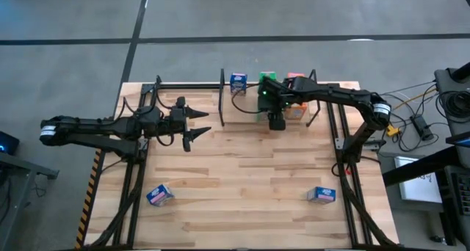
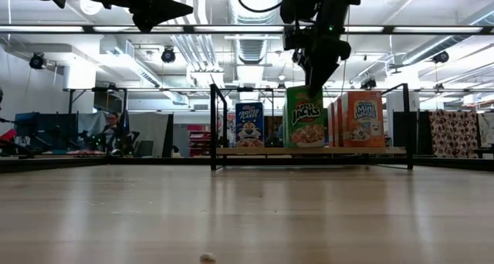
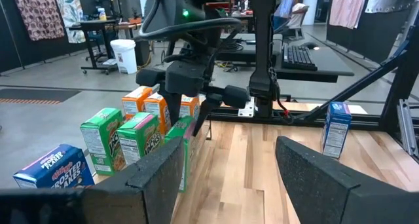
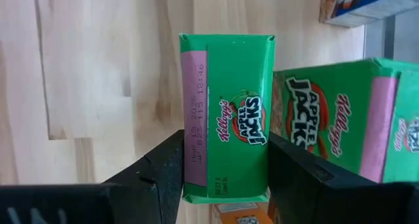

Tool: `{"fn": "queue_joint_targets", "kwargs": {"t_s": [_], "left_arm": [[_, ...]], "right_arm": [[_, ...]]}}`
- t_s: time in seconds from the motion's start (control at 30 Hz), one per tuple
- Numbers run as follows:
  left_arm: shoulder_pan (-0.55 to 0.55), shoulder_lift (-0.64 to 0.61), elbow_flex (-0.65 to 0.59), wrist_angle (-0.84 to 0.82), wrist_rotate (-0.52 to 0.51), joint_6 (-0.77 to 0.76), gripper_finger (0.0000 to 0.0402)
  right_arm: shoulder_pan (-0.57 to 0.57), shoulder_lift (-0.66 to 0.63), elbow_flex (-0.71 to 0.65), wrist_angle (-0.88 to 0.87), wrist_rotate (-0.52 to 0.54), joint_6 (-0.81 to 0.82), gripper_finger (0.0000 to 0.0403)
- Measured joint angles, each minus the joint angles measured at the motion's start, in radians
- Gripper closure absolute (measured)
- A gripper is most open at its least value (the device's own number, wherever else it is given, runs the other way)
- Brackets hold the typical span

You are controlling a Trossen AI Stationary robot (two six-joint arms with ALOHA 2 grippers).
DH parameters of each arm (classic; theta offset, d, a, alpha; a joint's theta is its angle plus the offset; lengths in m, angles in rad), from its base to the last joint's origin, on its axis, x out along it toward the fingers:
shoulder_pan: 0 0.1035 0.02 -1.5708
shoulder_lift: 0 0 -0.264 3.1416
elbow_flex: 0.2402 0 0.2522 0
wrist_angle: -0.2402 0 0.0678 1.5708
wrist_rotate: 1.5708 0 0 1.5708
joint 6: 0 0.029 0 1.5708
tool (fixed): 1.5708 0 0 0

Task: Stack cereal on shelf
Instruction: Put the green cereal box aligned with the other green cereal boxes on the shelf

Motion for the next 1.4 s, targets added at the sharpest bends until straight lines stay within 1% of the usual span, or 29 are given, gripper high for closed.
{"fn": "queue_joint_targets", "kwargs": {"t_s": [0.33,0.97,1.1,1.4], "left_arm": [[0.000,0.000,0.000,0.000,0.000,0.004,0.0177],[0.000,0.000,0.000,0.000,0.000,0.011,0.0177],[0.000,0.000,0.000,0.000,0.000,0.011,0.0177],[0.000,0.000,0.000,0.000,0.000,0.011,0.0177]], "right_arm": [[-0.040,0.001,0.000,0.000,0.001,-0.005,0.0227],[-0.041,0.001,0.000,0.001,-0.006,-0.014,0.0227],[-0.041,0.001,0.000,0.003,-0.006,-0.008,0.0216],[-0.041,0.001,0.000,0.006,0.002,-0.008,0.0175]]}}
